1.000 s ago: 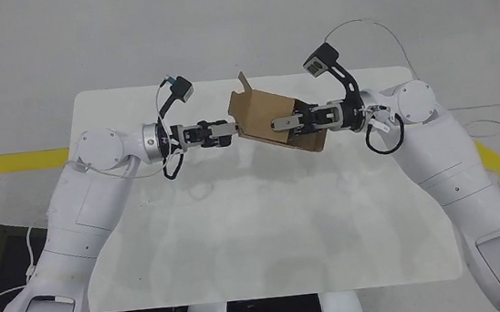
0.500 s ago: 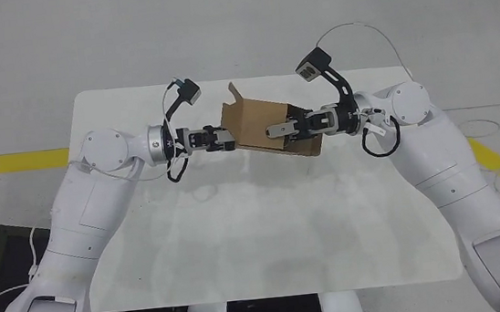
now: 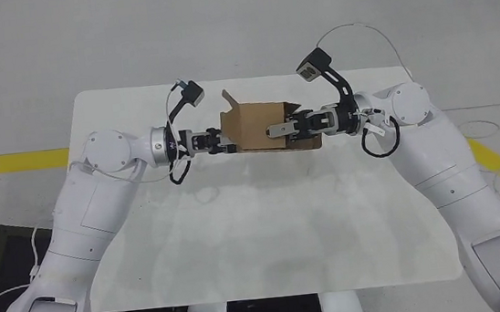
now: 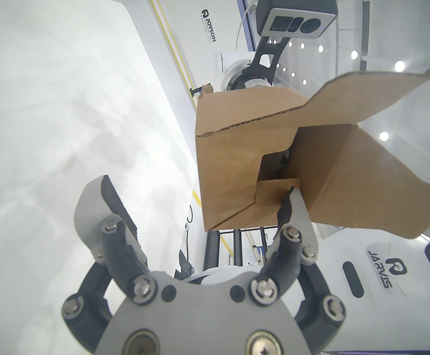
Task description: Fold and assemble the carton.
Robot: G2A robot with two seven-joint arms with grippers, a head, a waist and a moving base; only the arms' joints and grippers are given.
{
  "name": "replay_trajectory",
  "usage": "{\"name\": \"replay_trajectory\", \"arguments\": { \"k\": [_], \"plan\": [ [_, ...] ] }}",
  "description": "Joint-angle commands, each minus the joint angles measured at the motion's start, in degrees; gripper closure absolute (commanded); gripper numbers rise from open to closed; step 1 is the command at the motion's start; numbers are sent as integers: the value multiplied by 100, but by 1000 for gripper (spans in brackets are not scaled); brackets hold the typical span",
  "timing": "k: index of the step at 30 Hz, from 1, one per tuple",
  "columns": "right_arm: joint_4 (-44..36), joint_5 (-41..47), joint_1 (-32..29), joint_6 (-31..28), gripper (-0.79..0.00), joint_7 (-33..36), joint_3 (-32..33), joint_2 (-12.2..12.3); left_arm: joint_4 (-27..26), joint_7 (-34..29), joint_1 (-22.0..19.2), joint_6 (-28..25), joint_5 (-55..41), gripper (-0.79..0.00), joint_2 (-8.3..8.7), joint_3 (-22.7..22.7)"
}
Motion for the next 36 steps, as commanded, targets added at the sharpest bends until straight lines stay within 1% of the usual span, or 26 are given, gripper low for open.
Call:
{"name": "replay_trajectory", "arguments": {
  "k": [1, 6, 16, 20, 23, 28, 34, 36],
  "plan": [
    [14, -8, -1, -3, 0, -3, 8, -4, -16, -5, 1, 4, -4, -785, -2, 10],
    [62, -23, -3, 7, 0, 7, 52, -4, 37, 25, -4, -9, 51, -785, 7, -17],
    [281, -200, -76, 270, 0, 270, 195, 82, 291, 100, 48, -67, 107, -785, 120, -467],
    [151, -264, -128, 441, 0, 442, 118, 95, 366, 168, 61, -69, 194, -785, 150, -561],
    [102, -273, -174, 455, 0, 455, 69, 94, 400, 263, 71, -83, 338, -785, 169, -603],
    [-27, -325, -168, 514, 0, 515, -93, 65, 460, 358, 93, -67, 297, -785, 192, -705],
    [-296, -460, -106, 508, 0, 509, -267, 43, 491, 437, 73, -30, 317, -785, 190, -675],
    [-357, -461, -89, 501, 0, 502, -298, 41, 509, 407, 85, 42, 190, -785, 174, -618]
  ]
}}
